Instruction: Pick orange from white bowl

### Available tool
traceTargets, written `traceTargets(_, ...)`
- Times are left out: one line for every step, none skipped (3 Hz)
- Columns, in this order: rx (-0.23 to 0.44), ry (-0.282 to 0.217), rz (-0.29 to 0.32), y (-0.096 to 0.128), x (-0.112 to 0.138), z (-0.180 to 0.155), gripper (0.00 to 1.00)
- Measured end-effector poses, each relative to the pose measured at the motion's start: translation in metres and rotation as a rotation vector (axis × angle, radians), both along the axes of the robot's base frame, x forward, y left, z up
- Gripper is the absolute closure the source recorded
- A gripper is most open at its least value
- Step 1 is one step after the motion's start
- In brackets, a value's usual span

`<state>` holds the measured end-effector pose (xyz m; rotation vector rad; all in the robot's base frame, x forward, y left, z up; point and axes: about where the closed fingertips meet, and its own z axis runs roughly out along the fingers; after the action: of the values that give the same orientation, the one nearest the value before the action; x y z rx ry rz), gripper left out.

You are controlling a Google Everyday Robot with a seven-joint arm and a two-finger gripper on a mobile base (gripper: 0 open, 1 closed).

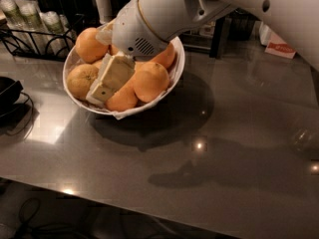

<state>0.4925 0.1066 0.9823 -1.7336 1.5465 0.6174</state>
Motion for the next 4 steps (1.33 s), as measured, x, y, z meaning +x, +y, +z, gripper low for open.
traceTargets(-0.039, -0.029, 0.003, 0.007, 0.013, -0.003, 0.20)
traceTargets(-0.070, -0.071, 0.016, 0.015, 0.028, -0.009, 0.21)
traceTargets(-0.096, -0.144, 0.030, 0.020, 0.042, -0.021, 0.18)
traceTargets(-0.097, -0.143, 0.030, 0.020, 0.042, -0.021, 0.16)
